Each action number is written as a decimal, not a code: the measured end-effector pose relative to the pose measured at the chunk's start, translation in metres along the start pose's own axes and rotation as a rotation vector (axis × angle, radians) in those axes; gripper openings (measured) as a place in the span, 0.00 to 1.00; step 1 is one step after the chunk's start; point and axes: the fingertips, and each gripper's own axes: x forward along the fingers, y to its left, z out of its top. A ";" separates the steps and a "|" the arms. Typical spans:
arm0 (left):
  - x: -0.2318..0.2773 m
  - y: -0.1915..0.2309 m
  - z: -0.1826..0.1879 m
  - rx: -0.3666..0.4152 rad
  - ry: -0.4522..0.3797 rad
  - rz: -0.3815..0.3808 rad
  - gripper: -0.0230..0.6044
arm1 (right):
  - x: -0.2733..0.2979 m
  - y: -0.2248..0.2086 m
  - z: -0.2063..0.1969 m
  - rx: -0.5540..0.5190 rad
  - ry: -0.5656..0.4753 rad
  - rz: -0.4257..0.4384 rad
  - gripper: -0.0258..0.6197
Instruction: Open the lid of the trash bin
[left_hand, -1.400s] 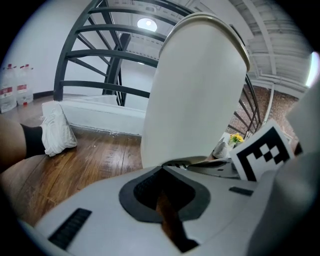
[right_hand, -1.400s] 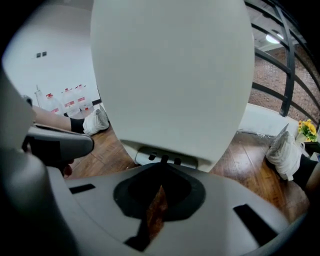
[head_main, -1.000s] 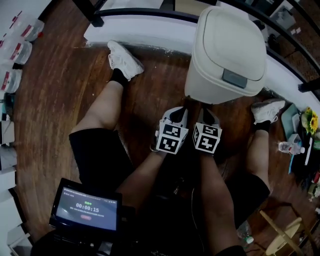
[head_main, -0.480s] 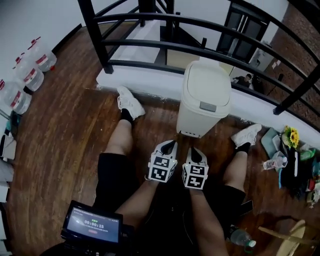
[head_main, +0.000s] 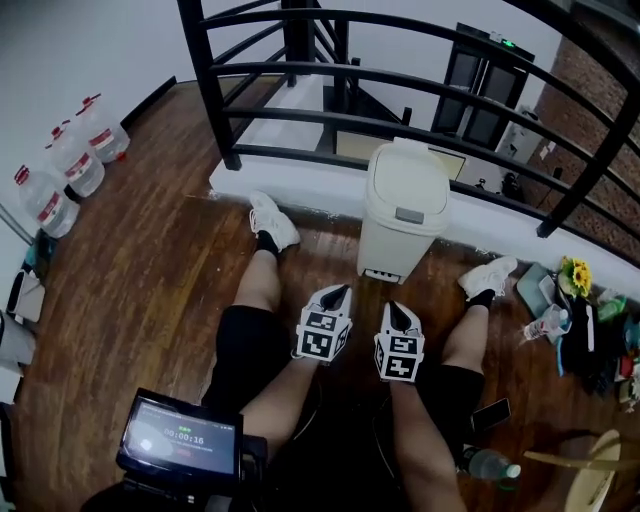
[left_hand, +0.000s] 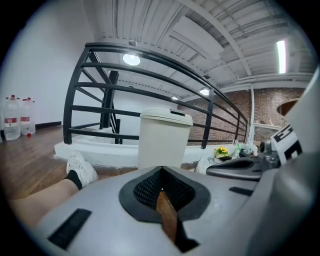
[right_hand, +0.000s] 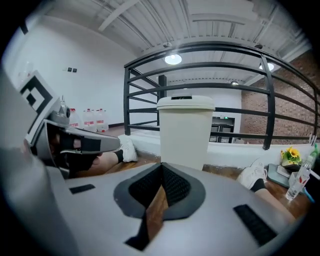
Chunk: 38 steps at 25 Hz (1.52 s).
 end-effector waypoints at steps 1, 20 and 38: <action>-0.003 -0.002 -0.001 -0.004 0.003 -0.003 0.03 | -0.003 0.001 -0.002 -0.001 0.003 0.000 0.05; -0.018 -0.007 0.014 0.025 -0.034 0.004 0.03 | -0.018 0.000 0.021 -0.030 -0.091 -0.042 0.05; -0.020 -0.006 0.015 0.035 -0.040 0.008 0.03 | -0.021 0.004 0.030 -0.025 -0.136 -0.027 0.05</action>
